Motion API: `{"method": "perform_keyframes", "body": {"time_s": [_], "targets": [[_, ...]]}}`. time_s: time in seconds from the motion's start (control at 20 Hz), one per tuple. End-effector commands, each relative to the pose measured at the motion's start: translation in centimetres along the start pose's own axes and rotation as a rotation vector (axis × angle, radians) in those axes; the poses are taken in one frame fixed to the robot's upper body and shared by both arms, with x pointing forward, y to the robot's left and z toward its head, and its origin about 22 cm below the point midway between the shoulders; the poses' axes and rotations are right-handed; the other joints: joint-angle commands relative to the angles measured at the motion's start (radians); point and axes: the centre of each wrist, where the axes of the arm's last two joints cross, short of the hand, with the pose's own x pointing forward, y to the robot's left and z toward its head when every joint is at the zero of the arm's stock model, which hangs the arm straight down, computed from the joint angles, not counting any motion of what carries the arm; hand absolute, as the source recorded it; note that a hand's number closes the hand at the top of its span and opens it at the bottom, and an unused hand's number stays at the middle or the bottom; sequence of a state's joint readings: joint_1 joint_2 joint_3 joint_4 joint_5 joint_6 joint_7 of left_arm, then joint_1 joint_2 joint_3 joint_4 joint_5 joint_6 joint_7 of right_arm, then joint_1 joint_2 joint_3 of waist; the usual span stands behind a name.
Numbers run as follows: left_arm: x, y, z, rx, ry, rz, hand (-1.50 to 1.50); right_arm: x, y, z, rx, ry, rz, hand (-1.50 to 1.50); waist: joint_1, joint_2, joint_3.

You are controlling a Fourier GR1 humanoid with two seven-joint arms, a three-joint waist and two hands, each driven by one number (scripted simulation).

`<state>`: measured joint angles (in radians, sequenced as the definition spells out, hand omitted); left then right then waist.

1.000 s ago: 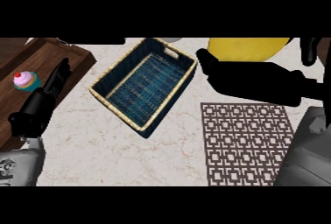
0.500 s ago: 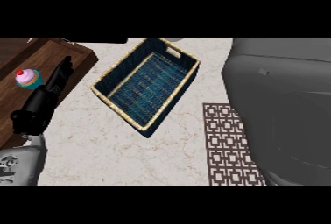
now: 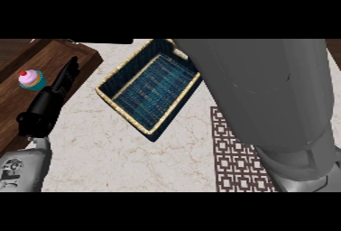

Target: Pick the lemon from the placemat and place it in the basket

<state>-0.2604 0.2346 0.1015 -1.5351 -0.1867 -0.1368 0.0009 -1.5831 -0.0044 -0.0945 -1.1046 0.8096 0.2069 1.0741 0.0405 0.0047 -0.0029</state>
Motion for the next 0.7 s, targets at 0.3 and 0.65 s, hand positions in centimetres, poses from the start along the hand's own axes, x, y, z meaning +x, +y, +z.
{"method": "perform_keyframes", "body": {"time_s": [0.3,0.65], "targets": [[0.0,0.9,0.3,0.014,-0.004,-0.018,0.00,1.5,4.5,-2.1,0.108,0.249,0.250,1.50,-0.013,-0.005,0.000],[-0.7,1.6,0.5,0.021,0.023,0.006,0.00,0.9,6.9,-3.2,0.197,0.237,0.446,1.50,-0.018,-0.003,0.000]]}}
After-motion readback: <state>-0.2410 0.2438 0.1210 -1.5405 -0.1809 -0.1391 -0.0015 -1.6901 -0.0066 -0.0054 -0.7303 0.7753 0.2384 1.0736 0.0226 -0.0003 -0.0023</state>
